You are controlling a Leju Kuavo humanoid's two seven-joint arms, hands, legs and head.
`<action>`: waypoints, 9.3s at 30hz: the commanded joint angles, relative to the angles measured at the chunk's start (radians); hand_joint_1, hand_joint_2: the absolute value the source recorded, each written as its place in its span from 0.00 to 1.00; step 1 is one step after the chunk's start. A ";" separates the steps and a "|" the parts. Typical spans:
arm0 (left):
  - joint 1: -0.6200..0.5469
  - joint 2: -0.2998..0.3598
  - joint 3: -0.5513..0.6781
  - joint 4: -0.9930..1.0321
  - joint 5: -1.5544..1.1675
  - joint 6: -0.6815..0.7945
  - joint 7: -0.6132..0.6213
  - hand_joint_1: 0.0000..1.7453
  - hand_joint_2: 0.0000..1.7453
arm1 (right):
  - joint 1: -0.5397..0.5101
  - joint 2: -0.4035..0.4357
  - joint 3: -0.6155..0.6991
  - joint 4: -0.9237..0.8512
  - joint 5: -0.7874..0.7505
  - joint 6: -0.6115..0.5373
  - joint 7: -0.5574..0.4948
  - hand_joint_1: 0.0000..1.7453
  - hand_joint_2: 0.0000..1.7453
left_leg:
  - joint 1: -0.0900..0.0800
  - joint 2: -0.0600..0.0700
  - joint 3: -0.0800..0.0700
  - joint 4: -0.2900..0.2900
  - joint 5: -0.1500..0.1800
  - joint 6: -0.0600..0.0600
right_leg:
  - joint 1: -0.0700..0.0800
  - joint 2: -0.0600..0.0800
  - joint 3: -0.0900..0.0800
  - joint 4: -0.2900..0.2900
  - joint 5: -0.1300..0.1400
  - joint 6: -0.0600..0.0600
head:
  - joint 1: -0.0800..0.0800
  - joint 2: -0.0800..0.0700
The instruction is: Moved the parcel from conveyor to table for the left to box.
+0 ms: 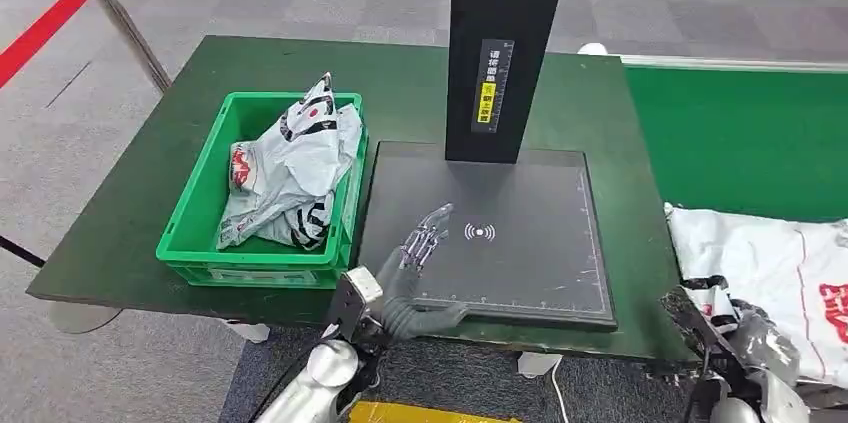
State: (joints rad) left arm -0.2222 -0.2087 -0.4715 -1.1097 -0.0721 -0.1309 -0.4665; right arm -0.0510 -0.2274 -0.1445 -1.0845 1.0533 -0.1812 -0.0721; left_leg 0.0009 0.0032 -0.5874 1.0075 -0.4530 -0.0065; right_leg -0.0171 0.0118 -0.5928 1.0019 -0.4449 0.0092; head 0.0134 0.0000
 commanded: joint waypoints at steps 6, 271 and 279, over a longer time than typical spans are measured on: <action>-0.021 0.018 0.028 0.074 -0.007 0.009 -0.004 0.00 1.00 | 0.030 0.080 -0.078 -0.124 -0.106 -0.016 -0.037 1.00 1.00 | 0.000 -0.001 0.002 -0.002 0.000 0.000 | 0.000 -0.001 0.001 -0.002 0.000 -0.001 | 0.000 0.000; -0.121 0.017 0.039 -0.002 -0.314 0.286 -0.087 0.00 1.00 | -0.335 0.091 0.942 -0.256 -0.066 0.168 -0.127 1.00 1.00 | 0.002 -0.010 -0.005 -0.002 0.004 -0.002 | 0.000 -0.009 -0.002 0.000 -0.002 -0.003 | 0.000 0.000; -0.125 0.003 0.062 0.030 -0.323 0.290 -0.102 0.00 1.00 | -0.302 0.067 0.990 -0.272 -0.076 0.162 -0.158 1.00 1.00 | 0.002 -0.011 -0.005 -0.001 0.004 -0.002 | 0.001 -0.010 -0.002 0.000 -0.002 -0.003 | 0.000 0.000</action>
State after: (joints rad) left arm -0.2950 -0.2152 -0.4864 -1.1700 -0.3887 0.1469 -0.5764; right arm -0.3768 -0.1011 0.6981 -1.3378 0.9850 -0.0137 -0.2003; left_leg 0.0027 -0.0067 -0.5954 1.0075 -0.4495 -0.0081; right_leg -0.0171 0.0029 -0.5991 1.0039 -0.4470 0.0072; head 0.0134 0.0000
